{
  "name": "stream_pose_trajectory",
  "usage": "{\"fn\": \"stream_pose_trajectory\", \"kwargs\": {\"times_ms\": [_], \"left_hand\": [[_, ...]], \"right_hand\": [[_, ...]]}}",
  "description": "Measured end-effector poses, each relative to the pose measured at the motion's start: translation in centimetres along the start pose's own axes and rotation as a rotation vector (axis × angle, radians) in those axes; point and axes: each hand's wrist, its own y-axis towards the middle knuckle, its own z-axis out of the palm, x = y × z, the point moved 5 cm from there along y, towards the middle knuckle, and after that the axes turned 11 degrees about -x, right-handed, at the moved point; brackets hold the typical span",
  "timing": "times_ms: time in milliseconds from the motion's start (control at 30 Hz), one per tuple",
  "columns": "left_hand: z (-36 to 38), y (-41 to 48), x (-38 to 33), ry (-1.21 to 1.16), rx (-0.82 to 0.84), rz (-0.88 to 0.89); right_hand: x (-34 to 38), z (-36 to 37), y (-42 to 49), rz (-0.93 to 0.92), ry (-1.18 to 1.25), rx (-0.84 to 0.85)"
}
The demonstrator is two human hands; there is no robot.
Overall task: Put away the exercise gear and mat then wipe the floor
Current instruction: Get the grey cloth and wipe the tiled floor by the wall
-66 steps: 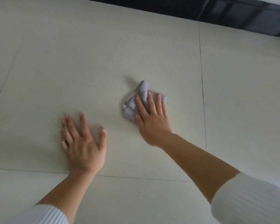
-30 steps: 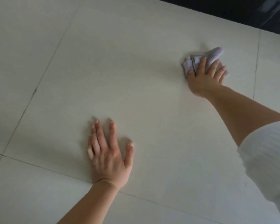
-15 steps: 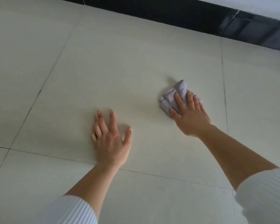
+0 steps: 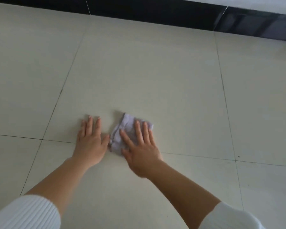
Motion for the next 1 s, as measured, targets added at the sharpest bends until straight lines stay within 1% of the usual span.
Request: {"fn": "stream_pose_trajectory", "kwargs": {"times_ms": [67,133,200,267,333,400,467,500,533,633,700,733,800,833,867,900,1000], "left_hand": [[0.0,0.0,-0.1,0.014,0.037,-0.022],[0.0,-0.2,-0.3,0.037,0.085,-0.033],[0.1,-0.5,-0.5,0.062,0.124,-0.03],[0.2,-1.1,-0.8,0.073,0.143,-0.029],[0.2,-1.7,-1.3,0.07,0.161,-0.042],[0.3,-2.2,-1.8,0.072,0.169,-0.054],[0.4,-2.3,-2.0,0.081,0.174,-0.062],[0.4,-2.3,-2.0,0.089,0.179,-0.065],[0.4,-2.3,-2.0,0.096,0.185,-0.067],[0.5,-2.3,-2.1,0.1,0.174,-0.067],[0.5,-2.3,-2.3,0.097,0.161,-0.075],[0.5,-2.3,-2.4,0.098,0.165,-0.078],[0.5,-2.4,-2.8,0.102,0.182,-0.089],[0.6,-2.5,-2.9,0.109,0.193,-0.093],[0.7,-2.6,-3.1,0.116,0.203,-0.093],[0.9,-2.9,-3.3,0.124,0.209,-0.09],[1.2,-3.7,-3.7,0.125,0.211,-0.083]], "right_hand": [[-1.1,0.2,-2.0,-0.056,-0.007,-0.018],[-4.5,-0.4,-3.1,0.012,-0.036,-0.033],[-8.9,-1.4,-4.1,0.171,-0.088,-0.035],[-13.1,-2.2,-5.6,0.37,-0.128,-0.005],[-15.9,-2.7,-7.2,0.592,-0.098,0.022],[-16.5,-2.7,-8.1,0.777,-0.043,-0.005],[-14.8,-2.2,-8.3,0.855,0.026,-0.049],[-13.1,-1.6,-8.2,0.834,0.038,-0.069],[-11.1,-1.1,-8.2,0.775,0.036,-0.092],[-4.4,0.4,-9.1,0.501,0.019,-0.147],[-1.5,1.0,-10.3,0.334,-0.005,-0.106],[-1.0,1.2,-10.9,0.243,-0.011,-0.071],[-2.0,1.0,-11.8,0.063,-0.042,-0.052],[-3.3,1.0,-12.2,0.015,-0.064,-0.05],[-4.9,0.7,-12.6,0.02,-0.081,-0.045],[-7.0,0.5,-13.1,0.08,-0.093,-0.033],[-14.0,-0.9,-15.2,0.387,-0.182,-0.034]]}}
